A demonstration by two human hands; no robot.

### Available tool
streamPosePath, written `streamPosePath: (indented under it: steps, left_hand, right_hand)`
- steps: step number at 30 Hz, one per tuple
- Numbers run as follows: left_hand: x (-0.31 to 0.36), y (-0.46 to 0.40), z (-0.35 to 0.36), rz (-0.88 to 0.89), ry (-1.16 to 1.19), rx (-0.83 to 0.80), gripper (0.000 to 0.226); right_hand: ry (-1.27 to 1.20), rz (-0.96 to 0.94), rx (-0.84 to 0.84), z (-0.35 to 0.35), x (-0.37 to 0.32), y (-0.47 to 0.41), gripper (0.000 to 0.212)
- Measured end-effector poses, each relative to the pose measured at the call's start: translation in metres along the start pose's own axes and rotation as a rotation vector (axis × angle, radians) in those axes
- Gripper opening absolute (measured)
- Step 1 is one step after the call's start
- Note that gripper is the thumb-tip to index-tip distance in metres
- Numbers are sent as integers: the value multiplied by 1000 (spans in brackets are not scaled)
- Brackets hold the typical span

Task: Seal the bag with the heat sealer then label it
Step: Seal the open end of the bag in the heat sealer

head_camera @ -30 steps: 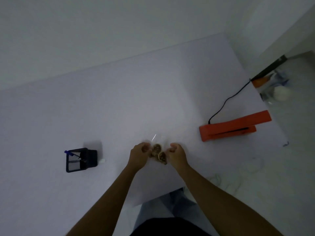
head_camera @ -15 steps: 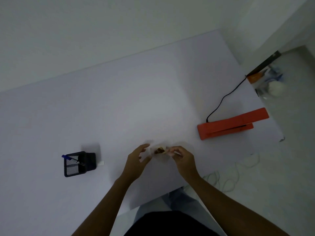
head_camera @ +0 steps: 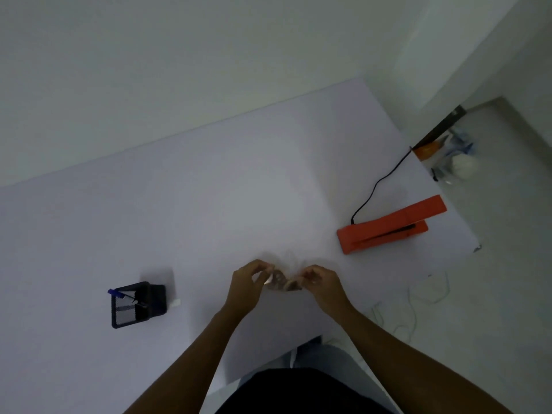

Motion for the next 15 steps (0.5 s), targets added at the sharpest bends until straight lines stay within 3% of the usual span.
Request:
streamPosePath:
  steps: [8, 12, 15]
  left_hand:
    - [44, -11, 15, -53, 290, 9, 25]
    - [76, -20, 30, -28, 337, -3, 23]
    - [86, -25, 49, -62, 380, 0, 23]
  right_hand:
    - [-242, -106, -18, -44, -42, 26, 5]
    - [-221, -141, -45, -69, -55, 31, 15]
    - [-215, -166, 27, -103, -49, 30, 9]
Point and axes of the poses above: each hand's wrist, its own y-axis away from the middle knuckle, its own z-axis out of the palm, x = y × z, the point moved 8 cm from there along -y, towards the middle knuckle, and after that the axes turned 12 degrees about z, right-handed, at the moved point
